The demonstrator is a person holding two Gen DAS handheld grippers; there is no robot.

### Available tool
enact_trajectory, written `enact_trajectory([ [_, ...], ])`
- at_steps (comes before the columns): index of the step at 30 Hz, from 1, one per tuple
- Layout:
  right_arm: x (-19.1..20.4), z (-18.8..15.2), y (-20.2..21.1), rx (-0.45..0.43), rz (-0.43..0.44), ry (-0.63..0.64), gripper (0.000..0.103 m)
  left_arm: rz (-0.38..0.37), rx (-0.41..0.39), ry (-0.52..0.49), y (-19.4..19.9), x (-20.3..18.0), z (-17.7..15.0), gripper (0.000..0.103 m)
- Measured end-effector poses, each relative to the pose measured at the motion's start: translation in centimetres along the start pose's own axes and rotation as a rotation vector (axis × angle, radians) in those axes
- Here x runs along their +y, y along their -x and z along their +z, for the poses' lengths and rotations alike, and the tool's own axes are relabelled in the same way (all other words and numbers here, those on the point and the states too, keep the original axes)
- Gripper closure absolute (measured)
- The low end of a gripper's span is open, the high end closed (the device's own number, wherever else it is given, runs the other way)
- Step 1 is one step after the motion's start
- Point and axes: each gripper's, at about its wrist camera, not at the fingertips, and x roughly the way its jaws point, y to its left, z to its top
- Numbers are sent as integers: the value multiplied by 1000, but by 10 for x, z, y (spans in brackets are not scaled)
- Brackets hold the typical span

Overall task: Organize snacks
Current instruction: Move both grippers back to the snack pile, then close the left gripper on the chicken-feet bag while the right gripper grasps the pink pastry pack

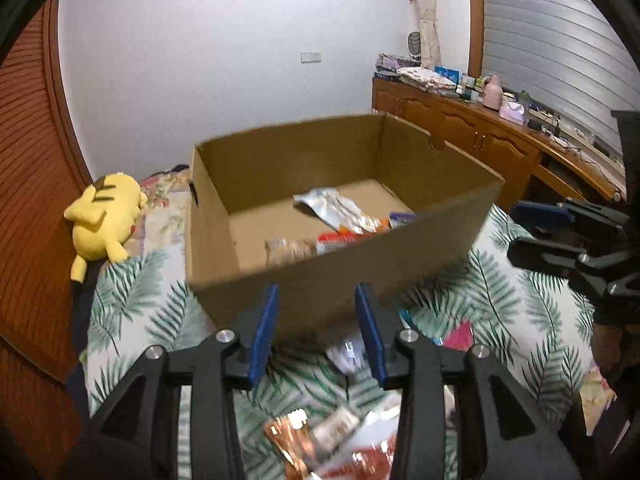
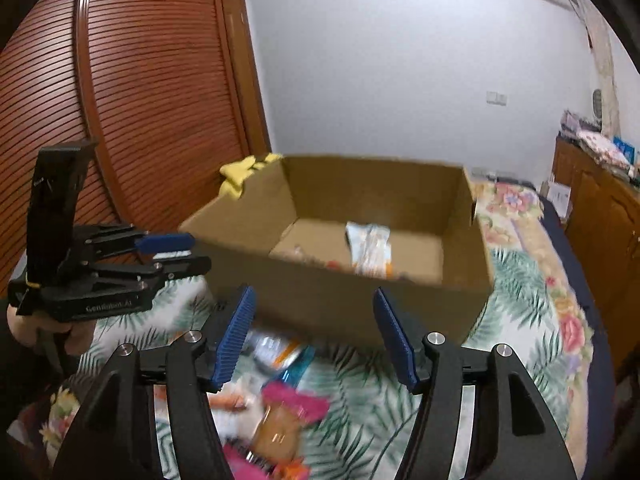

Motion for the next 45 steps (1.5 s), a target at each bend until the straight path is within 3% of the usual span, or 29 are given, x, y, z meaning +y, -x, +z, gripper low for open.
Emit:
enact_trajectory([
  [15,12,-71,-35,177,-7,-54,39,-61,131,-10,3,-33,-78,64],
  [24,11,-83,-51,224,-1,-46,39,-83,196,-20,-11,-41,-95,64],
  [30,9,-86,-56,239,11,-53,39,-106,186,-6,-16,-38,-95,60],
  [34,9,-87,-56,247,12,-48,39,-106,199,-8,-22,-40,-100,51],
  [38,10,-88,-56,248,7,-39,39,-104,207,14,-27,-38,-106,34],
  [45,14,-89,-60,252,1,-28,38,-61,205,-53,-29,-54,-109,22],
])
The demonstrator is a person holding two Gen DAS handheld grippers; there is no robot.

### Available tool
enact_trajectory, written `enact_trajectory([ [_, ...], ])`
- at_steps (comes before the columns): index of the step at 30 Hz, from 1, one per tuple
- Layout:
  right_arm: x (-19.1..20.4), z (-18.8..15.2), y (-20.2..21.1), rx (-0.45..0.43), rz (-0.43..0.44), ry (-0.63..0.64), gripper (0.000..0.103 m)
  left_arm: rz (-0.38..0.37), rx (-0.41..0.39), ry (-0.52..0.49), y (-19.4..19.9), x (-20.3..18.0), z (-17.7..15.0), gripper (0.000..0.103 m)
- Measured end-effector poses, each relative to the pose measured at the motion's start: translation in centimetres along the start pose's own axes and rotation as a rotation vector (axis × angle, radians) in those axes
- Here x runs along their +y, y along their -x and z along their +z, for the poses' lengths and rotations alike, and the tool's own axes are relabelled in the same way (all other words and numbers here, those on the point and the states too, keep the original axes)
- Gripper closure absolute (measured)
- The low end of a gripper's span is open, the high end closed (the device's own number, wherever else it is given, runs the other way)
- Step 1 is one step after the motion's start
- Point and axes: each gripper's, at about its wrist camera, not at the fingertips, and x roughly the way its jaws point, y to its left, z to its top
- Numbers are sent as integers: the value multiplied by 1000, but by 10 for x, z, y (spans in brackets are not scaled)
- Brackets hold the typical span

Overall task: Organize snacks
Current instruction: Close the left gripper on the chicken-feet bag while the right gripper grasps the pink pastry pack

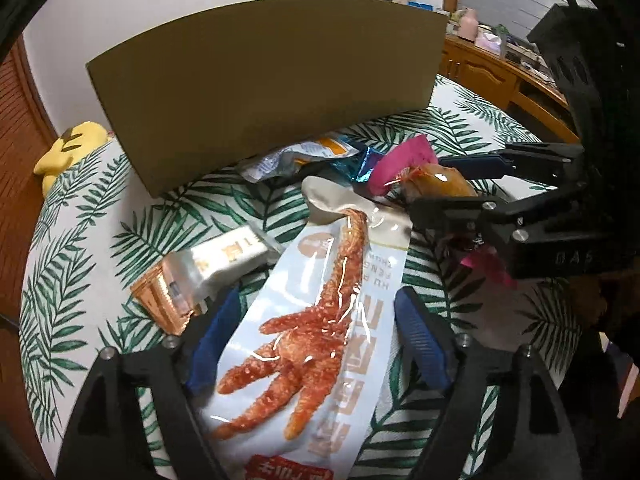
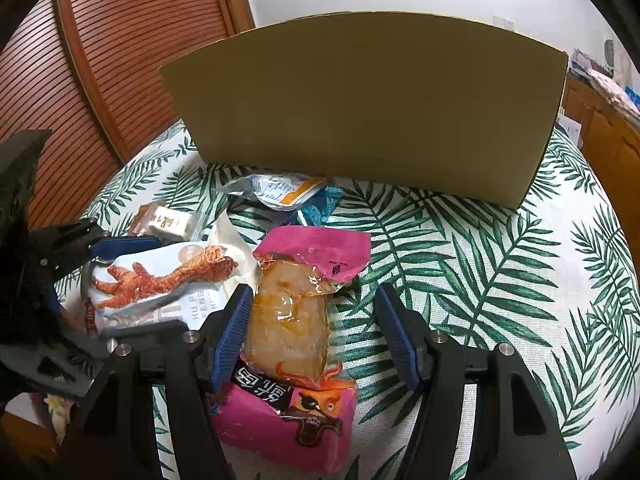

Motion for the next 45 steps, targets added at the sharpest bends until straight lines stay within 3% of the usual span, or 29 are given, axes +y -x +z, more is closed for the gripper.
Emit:
enact_trajectory([
  [15,5,-1,-2,13,-34,26,38,20,-1,33,4,3,-10,15],
  [26,10,0,-4,43,-66,55,37,15,13,34,12,5,-11,36],
  [31,17,-2,-5,59,-106,111,37,-10,1,58,19,8,-16,40],
  [37,15,-3,-3,68,-96,115,37,-34,-16,96,24,13,-18,44],
  [43,15,-8,5,52,-87,125,46,-36,-41,94,28,12,-23,48],
  [45,12,-10,10,41,-55,94,57,-39,-48,96,30,11,-25,49],
])
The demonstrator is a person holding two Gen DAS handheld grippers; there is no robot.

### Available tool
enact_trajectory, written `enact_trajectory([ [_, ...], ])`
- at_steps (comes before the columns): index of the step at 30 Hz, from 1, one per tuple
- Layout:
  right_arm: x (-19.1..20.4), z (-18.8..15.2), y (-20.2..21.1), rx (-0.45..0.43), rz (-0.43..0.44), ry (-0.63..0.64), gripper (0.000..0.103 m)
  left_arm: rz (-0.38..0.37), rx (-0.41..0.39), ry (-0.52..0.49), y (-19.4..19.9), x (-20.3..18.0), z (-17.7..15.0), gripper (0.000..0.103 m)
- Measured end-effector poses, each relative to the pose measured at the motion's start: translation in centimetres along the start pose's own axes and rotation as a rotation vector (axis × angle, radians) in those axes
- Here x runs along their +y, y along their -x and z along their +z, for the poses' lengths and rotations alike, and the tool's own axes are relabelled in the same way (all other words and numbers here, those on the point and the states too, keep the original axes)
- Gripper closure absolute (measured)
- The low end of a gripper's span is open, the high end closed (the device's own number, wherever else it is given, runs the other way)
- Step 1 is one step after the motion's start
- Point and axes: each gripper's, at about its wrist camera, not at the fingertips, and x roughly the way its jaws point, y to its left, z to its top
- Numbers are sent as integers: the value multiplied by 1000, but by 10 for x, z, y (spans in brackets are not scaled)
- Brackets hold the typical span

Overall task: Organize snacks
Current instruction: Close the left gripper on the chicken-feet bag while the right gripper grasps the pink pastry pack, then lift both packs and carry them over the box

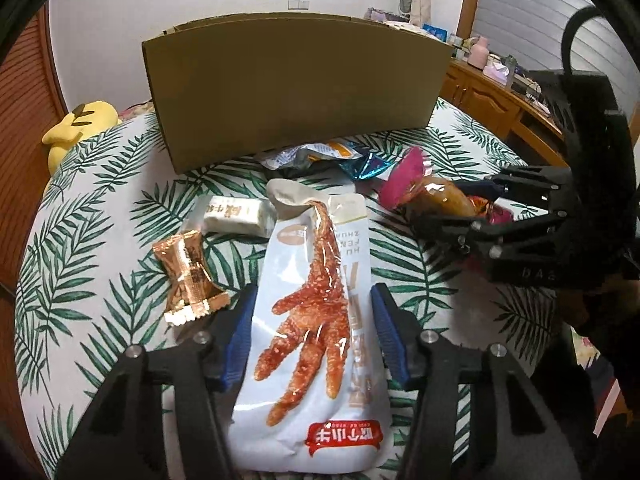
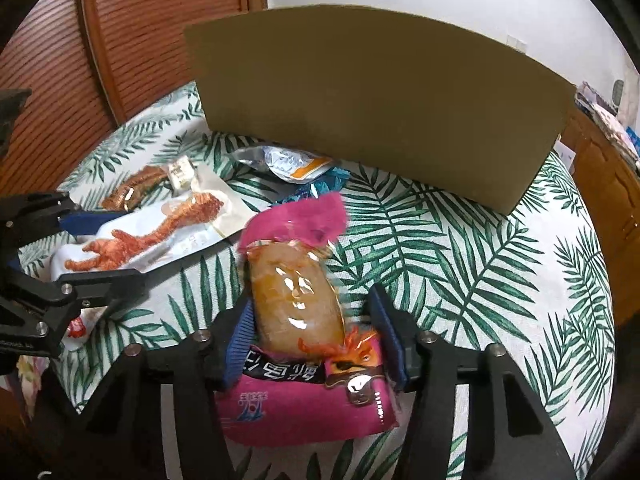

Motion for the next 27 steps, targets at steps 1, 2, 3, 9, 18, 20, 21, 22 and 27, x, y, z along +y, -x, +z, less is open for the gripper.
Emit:
enact_trajectory([
  [1,-1,-1,1,-1,8,-11,58,2,-6,0,1,-1,-1,49],
  [2,-2,-2,2,-5,9,-12,60,3,-10,1,1,-1,-2,49],
  [3,-2,-3,3,-11,11,-16,62,3,-14,3,2,-1,-2,50],
  [9,-2,-5,9,-39,39,-32,63,-13,-26,20,4,0,-4,52],
  [18,1,0,23,-84,63,-44,63,-36,-63,39,14,-2,-5,53],
  [20,2,-1,23,-83,66,-43,63,-40,-71,39,17,-3,-5,53],
  [21,2,-2,23,-83,68,-44,63,-42,-75,39,18,-4,-5,53],
  [22,1,-3,24,-84,68,-45,63,-46,-81,39,20,-4,-4,53],
  [27,0,1,34,-108,74,-51,63,-55,-124,38,36,-7,4,53],
])
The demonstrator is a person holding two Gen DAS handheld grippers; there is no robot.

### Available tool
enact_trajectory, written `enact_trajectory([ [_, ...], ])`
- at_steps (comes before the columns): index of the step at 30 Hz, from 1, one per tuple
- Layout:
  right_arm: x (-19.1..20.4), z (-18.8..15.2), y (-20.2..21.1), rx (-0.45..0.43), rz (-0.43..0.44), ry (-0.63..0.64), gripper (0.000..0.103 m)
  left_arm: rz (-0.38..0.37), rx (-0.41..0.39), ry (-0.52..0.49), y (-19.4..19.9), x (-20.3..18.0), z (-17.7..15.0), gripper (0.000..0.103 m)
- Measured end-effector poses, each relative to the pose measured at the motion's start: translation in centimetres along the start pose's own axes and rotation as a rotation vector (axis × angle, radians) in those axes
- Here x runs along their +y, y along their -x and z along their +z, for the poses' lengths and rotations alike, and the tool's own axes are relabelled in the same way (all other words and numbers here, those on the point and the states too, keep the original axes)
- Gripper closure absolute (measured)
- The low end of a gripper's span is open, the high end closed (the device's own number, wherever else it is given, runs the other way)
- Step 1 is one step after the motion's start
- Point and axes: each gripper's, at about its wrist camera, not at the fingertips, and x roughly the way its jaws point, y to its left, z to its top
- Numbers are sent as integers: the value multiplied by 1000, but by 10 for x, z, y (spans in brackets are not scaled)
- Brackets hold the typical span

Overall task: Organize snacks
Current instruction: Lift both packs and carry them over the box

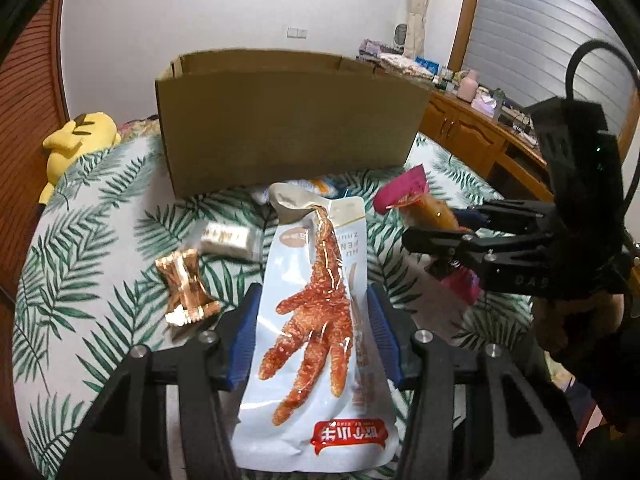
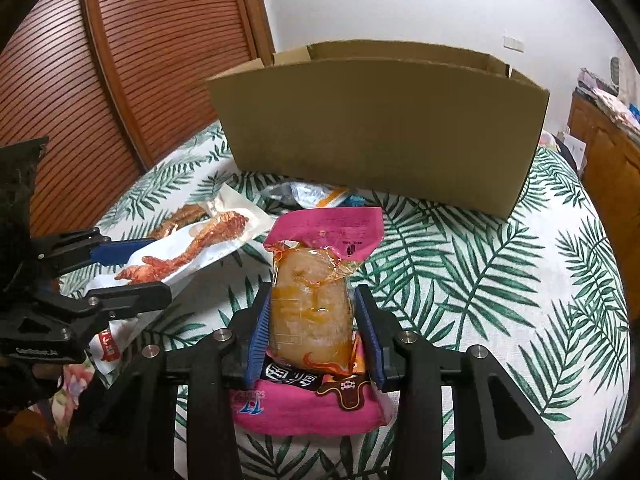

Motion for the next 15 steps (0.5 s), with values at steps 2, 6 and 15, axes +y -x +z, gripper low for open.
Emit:
enact_trajectory([
  [2,0,5,6,-15,1,4,63,-4,-19,1,6,0,7,53],
  [6,-1,17,17,-53,7,14,62,-8,-65,3,18,0,25,53],
  [15,-8,57,38,-132,-8,55,62,0,-142,-22,34,3,72,53],
])
